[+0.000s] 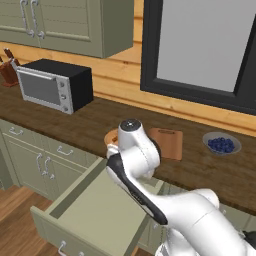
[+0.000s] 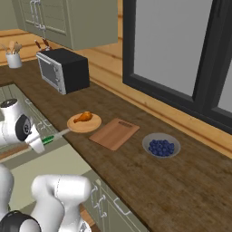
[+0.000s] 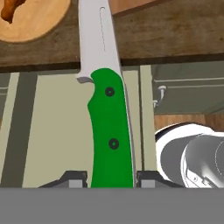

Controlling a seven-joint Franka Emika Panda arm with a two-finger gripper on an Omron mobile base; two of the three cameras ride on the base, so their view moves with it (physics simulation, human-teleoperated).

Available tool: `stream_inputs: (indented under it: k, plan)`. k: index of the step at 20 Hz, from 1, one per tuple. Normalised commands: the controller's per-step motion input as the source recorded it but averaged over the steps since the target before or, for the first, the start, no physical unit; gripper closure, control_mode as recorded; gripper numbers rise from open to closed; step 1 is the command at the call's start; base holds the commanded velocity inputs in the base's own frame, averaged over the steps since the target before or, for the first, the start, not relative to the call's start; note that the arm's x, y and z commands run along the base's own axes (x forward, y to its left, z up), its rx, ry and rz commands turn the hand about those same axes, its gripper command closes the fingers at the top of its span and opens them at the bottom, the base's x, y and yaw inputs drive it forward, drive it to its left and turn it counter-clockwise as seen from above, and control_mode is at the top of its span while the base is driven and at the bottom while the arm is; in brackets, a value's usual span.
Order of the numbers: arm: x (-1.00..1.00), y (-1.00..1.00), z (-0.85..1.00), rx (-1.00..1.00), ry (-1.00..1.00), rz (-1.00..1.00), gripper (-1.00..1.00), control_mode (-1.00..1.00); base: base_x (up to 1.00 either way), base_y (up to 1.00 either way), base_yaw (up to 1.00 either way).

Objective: Pick up the knife from the drawer and place it on the cutting board. Then place the meat from the plate to the cutting board.

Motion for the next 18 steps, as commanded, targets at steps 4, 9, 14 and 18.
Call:
stream_inputs:
  k: [4,9,14,18]
  plan:
    - [0.83,-0.43,0.00,-0.04,0.06,-0.16,1.00,-1.00,0.00,0.00,0.00]
    - [0.65,-0.60,0.00,-0.01,0.00,-0.13,1.00,-1.00,0.00,0.00,0.00]
    - [0.67,-0.68,0.00,0.00,0.02,-0.08,1.00,-1.00,0.00,0.00,0.00]
    - [0.89,-0.55,-0.02,0.00,0.08,-0.02,1.00,-1.00,0.00,0.00,0.00]
